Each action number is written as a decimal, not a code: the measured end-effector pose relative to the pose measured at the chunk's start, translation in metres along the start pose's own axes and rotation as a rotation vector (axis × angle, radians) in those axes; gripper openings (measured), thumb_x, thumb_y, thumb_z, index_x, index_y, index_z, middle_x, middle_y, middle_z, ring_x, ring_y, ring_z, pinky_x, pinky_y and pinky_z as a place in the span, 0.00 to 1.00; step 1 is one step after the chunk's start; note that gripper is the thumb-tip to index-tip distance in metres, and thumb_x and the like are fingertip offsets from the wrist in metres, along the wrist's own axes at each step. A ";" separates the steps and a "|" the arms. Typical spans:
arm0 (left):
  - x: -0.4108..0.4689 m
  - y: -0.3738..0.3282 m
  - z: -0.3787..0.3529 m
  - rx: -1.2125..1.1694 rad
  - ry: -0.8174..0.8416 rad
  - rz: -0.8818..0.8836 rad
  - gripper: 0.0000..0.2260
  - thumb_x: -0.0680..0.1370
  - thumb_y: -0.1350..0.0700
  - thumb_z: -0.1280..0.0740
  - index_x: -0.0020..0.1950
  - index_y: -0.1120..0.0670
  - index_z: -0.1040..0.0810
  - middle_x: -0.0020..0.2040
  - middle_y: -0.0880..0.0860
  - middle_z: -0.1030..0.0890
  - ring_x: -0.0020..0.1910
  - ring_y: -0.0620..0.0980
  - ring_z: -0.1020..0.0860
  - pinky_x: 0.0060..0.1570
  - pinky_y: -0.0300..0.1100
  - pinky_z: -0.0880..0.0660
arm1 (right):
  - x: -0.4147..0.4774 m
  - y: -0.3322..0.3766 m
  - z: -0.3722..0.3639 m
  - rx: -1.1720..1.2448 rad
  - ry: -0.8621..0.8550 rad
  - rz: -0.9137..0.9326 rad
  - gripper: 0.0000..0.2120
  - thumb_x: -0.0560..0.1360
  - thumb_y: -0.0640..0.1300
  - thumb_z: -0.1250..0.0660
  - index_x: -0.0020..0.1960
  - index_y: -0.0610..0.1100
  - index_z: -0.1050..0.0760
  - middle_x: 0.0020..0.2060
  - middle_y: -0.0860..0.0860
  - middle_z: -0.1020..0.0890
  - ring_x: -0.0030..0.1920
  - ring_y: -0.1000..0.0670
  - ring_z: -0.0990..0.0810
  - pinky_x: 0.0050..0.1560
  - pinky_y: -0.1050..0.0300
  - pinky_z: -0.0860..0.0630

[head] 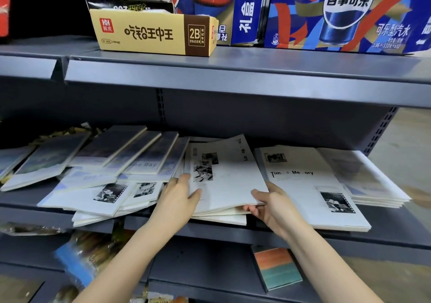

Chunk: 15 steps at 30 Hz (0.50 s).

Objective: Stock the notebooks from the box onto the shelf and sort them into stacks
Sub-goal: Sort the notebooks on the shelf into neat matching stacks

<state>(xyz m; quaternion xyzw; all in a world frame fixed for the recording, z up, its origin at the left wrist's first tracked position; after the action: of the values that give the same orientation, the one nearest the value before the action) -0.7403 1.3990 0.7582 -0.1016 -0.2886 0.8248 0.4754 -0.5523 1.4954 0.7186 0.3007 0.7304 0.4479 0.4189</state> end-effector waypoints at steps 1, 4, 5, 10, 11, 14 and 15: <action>0.002 0.004 0.001 -0.121 -0.004 0.059 0.24 0.79 0.49 0.39 0.72 0.56 0.38 0.68 0.58 0.31 0.67 0.56 0.32 0.64 0.46 0.34 | 0.000 0.000 0.001 0.010 0.012 0.006 0.26 0.78 0.31 0.42 0.74 0.39 0.43 0.61 0.38 0.29 0.26 0.47 0.20 0.23 0.65 0.26; 0.008 0.014 0.002 -0.471 -0.008 0.233 0.25 0.79 0.52 0.37 0.73 0.60 0.39 0.71 0.59 0.32 0.69 0.56 0.32 0.66 0.45 0.36 | 0.000 -0.001 0.002 0.073 0.032 0.007 0.25 0.78 0.31 0.42 0.73 0.39 0.42 0.58 0.39 0.26 0.26 0.48 0.20 0.22 0.66 0.27; 0.010 0.015 -0.001 -0.575 -0.004 0.266 0.26 0.79 0.54 0.36 0.73 0.60 0.40 0.72 0.58 0.34 0.70 0.55 0.34 0.67 0.46 0.38 | -0.001 0.000 0.002 0.104 0.029 -0.001 0.26 0.78 0.31 0.41 0.74 0.40 0.43 0.61 0.38 0.28 0.26 0.49 0.20 0.23 0.66 0.27; 0.015 0.012 -0.014 -0.987 0.054 0.358 0.27 0.78 0.62 0.36 0.75 0.57 0.41 0.74 0.54 0.38 0.72 0.54 0.39 0.70 0.56 0.43 | -0.011 0.015 0.007 0.055 0.039 0.028 0.20 0.78 0.35 0.38 0.67 0.43 0.37 0.47 0.46 0.25 0.26 0.52 0.26 0.23 0.67 0.30; 0.016 0.012 -0.013 -1.026 0.045 0.359 0.26 0.78 0.63 0.36 0.74 0.56 0.40 0.73 0.53 0.36 0.71 0.53 0.37 0.70 0.56 0.42 | -0.013 0.021 0.006 -0.003 0.057 0.051 0.12 0.77 0.37 0.38 0.59 0.43 0.34 0.38 0.48 0.26 0.25 0.53 0.31 0.22 0.66 0.33; 0.018 0.008 -0.003 -1.141 -0.005 0.341 0.22 0.77 0.65 0.37 0.70 0.55 0.34 0.65 0.50 0.29 0.62 0.53 0.28 0.65 0.54 0.34 | -0.017 0.037 0.010 -0.172 0.073 0.125 0.08 0.77 0.42 0.37 0.52 0.40 0.32 0.28 0.48 0.35 0.25 0.52 0.41 0.22 0.66 0.40; 0.019 0.006 0.000 -1.179 -0.011 0.337 0.21 0.76 0.65 0.36 0.69 0.54 0.33 0.66 0.51 0.28 0.62 0.55 0.27 0.65 0.56 0.32 | -0.018 0.043 0.013 -0.214 0.049 0.157 0.09 0.77 0.44 0.37 0.51 0.39 0.32 0.31 0.46 0.36 0.26 0.52 0.40 0.22 0.66 0.39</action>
<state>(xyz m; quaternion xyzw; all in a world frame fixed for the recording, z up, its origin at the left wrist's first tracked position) -0.7549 1.4131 0.7565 -0.3875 -0.6790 0.5904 0.2007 -0.5299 1.5034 0.7606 0.2996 0.6624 0.5620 0.3944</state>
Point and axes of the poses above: each hand's wrist, its own x-axis towards the middle knuckle, its own z-axis out of the back of the hand, y = z × x, the point moved 10 cm from there along x, towards the middle knuckle
